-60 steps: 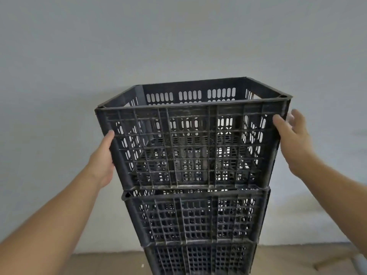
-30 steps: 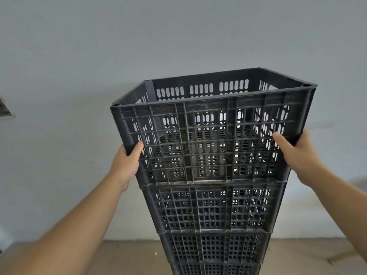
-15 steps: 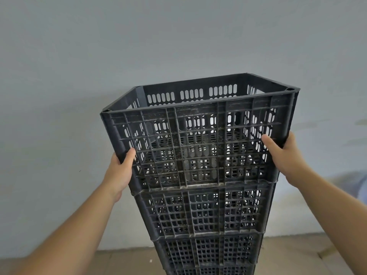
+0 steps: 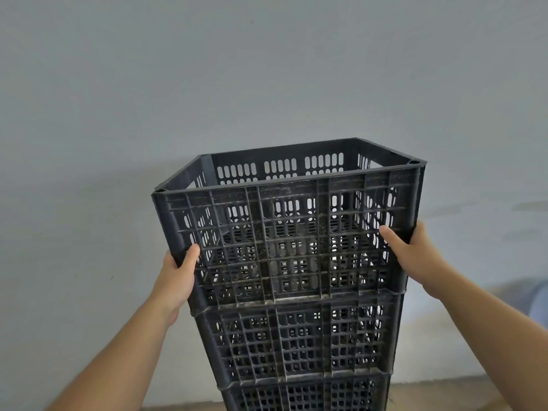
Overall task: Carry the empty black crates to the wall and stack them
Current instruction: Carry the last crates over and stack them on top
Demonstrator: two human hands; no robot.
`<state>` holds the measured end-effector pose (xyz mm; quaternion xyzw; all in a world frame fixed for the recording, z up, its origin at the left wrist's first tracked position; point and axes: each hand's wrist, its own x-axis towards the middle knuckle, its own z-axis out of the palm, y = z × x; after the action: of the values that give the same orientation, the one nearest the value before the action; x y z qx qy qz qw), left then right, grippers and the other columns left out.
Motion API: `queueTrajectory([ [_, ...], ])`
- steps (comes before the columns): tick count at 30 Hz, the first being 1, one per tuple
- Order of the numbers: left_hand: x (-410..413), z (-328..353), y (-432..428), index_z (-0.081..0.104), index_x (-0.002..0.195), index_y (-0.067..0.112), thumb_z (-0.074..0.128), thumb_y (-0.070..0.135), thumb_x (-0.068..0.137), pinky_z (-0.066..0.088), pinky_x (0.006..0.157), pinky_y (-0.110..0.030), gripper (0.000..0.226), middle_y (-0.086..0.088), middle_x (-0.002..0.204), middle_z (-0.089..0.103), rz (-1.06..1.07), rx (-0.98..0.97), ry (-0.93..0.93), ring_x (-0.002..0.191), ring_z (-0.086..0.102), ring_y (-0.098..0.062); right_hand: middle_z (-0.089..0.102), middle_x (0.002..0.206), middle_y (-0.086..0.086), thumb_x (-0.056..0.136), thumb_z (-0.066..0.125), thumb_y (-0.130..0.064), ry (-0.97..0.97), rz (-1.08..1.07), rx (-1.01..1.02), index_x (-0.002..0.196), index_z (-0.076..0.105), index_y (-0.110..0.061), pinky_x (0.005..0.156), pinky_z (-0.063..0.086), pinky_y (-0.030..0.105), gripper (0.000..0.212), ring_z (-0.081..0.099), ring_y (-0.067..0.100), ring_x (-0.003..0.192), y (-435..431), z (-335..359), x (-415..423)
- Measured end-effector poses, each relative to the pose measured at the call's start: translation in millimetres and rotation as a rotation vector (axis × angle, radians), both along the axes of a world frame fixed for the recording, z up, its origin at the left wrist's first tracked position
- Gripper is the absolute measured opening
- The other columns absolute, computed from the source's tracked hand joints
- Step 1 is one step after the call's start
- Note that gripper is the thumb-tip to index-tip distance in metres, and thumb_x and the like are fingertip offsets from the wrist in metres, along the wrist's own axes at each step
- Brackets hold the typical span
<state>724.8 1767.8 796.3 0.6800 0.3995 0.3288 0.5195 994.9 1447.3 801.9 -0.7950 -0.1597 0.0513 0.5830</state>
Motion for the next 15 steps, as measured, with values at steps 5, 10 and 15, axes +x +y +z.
queueTrajectory([
  [5, -3.9, 6.4, -5.0, 0.035, 0.15, 0.031, 0.045, 0.062, 0.099, 0.034, 0.113, -0.051, 0.061, 0.002, 0.147, 0.05, -0.005, 0.002, 0.033, 0.136, 0.047, -0.028, 0.063, 0.102, 0.001, 0.086, 0.059, -0.063, 0.004, -0.023, -0.031, 0.118, 0.048, -0.023, 0.08, 0.05, 0.044, 0.053, 0.062, 0.02, 0.091, -1.3, -0.5, -2.9],
  [10, -5.4, 11.3, -11.5, 0.039, 0.147, 0.026, 0.046, 0.062, 0.099, 0.038, 0.106, -0.048, 0.061, 0.003, 0.132, 0.054, 0.015, 0.023, 0.079, 0.123, 0.052, -0.027, 0.068, 0.097, 0.006, 0.088, 0.064, -0.056, 0.039, 0.01, -0.1, 0.114, 0.058, -0.015, 0.07, 0.047, 0.036, 0.049, 0.063, 0.02, 0.086, -5.8, 16.3, -6.1],
  [15, -7.2, 24.2, -14.1, 0.03, 0.154, 0.024, 0.059, 0.049, 0.097, 0.043, 0.106, -0.05, 0.068, -0.004, 0.146, 0.051, 0.119, 0.191, 0.034, 0.121, 0.057, -0.028, 0.057, 0.117, 0.006, 0.089, 0.062, -0.054, -0.068, -0.109, -0.053, 0.126, 0.041, -0.011, 0.083, 0.046, 0.043, 0.06, 0.056, 0.023, 0.096, -5.3, 64.1, -23.8],
])
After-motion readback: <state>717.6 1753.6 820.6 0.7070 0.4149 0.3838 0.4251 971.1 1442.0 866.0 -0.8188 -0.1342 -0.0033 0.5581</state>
